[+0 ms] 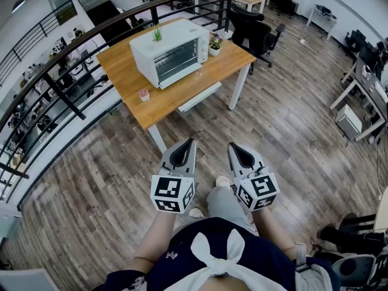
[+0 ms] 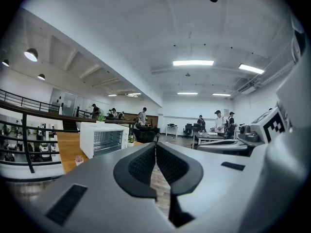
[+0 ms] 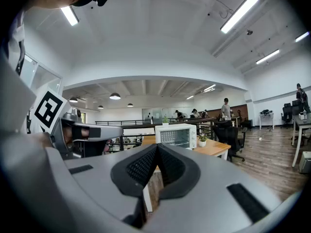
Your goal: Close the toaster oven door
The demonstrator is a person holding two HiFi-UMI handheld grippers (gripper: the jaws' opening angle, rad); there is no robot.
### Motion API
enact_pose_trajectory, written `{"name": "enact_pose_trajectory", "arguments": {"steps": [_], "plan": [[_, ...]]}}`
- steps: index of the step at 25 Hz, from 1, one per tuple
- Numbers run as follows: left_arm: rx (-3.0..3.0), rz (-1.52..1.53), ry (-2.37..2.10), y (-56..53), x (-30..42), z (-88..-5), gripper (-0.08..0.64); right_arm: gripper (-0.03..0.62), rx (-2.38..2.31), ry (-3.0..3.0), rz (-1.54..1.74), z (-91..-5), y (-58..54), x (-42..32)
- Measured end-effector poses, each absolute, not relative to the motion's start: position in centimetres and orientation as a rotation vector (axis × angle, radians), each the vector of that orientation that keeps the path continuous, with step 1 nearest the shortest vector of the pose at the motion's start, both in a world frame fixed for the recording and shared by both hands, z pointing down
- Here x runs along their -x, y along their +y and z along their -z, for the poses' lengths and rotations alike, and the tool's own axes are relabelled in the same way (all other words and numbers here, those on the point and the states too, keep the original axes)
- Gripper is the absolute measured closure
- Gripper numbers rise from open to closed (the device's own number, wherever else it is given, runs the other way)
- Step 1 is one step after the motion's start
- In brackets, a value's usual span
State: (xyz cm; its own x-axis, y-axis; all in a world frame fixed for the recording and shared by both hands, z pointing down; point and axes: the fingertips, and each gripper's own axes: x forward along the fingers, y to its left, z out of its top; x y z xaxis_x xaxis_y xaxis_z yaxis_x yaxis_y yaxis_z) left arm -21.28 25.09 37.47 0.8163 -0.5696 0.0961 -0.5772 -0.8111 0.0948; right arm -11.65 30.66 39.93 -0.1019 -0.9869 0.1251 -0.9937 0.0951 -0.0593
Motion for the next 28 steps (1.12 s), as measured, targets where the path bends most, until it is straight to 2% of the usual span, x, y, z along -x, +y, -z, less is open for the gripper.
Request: {"name": "enact_pose_trajectory", "arguments": {"steps": [19, 24, 25, 28], "plan": [[-2.811, -0.106, -0.968, 18.5, 16.9, -38.6, 0.535, 0.584, -2.011, -2.336, -0.237, -40.4, 23.3, 5.9], [-2.761, -0.135, -1.031, 15.3, 15.9, -39.5, 0.531, 0.495, -1.951, -2.364, -0.305, -41.5, 20.1, 4.2], [-2.75, -0.138, -1.038, 14.7, 15.6, -39.7, 0.521, 0.483, -1.943, -2.367, -0.316, -41.7, 19.6, 3.8], [-2.714, -0.158, -1.047, 12.7, 14.9, -40.4, 0.382, 0.463, -1.927, -2.366, -0.344, -42.2, 17.8, 2.5]]}}
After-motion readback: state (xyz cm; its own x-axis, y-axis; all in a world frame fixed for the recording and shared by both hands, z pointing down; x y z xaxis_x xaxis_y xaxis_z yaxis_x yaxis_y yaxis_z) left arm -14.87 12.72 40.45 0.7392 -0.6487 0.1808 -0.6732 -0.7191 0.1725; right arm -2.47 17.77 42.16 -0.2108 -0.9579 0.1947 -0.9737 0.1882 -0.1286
